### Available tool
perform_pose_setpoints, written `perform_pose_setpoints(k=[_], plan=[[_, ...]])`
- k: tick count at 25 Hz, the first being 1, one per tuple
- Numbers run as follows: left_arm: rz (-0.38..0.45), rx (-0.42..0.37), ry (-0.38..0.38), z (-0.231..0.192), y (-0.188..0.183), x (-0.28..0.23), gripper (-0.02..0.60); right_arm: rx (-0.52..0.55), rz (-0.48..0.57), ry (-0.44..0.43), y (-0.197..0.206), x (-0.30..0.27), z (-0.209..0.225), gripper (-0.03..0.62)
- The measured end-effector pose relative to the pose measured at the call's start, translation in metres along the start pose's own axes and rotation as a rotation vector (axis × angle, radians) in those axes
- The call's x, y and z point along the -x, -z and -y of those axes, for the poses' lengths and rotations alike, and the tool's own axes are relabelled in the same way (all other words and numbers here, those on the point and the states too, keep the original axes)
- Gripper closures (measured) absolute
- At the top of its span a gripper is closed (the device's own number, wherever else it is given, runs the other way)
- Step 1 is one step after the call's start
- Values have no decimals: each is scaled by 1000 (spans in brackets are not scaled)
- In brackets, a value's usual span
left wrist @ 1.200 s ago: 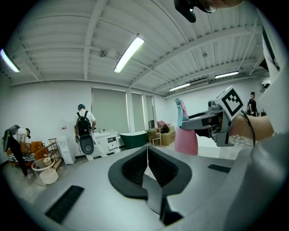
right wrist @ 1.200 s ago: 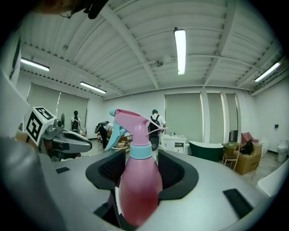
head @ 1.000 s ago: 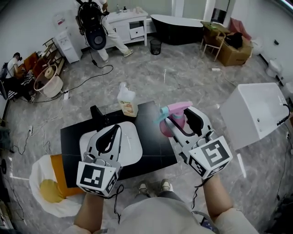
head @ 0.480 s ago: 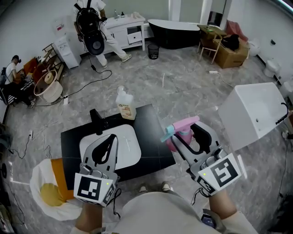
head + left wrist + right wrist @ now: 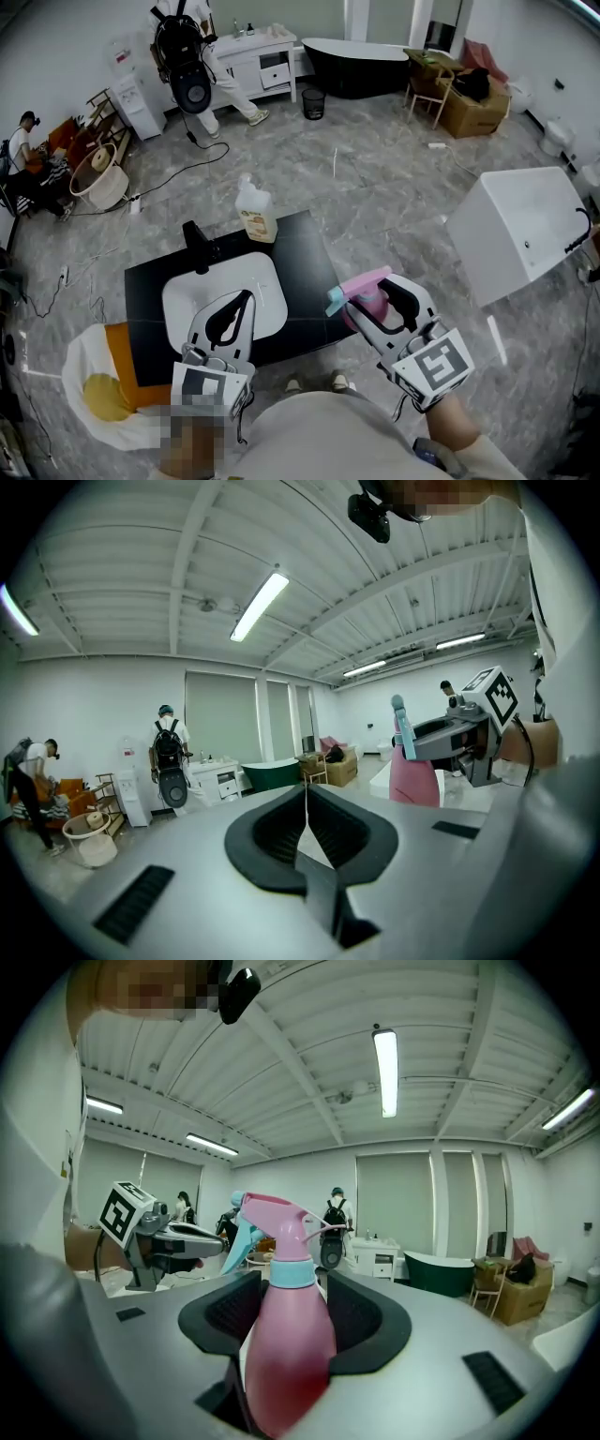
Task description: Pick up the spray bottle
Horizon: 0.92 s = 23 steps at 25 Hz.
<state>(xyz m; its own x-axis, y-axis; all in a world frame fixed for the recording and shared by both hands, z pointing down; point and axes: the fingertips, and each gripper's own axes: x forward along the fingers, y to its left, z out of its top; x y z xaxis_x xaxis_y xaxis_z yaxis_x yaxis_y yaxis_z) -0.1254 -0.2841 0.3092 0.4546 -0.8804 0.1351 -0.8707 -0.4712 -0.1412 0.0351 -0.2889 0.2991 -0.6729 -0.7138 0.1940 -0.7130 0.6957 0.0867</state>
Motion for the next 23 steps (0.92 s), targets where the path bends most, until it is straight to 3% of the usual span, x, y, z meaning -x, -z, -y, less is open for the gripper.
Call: perform_pose_setpoints(k=[17,23], plan=[[-40,43,-5,8,15,6,558,-17,3,-53,-2,-9,-16,347],[-22,23,-6,6,8,8,558,-15,24,-22,-3,-10,-12,347]])
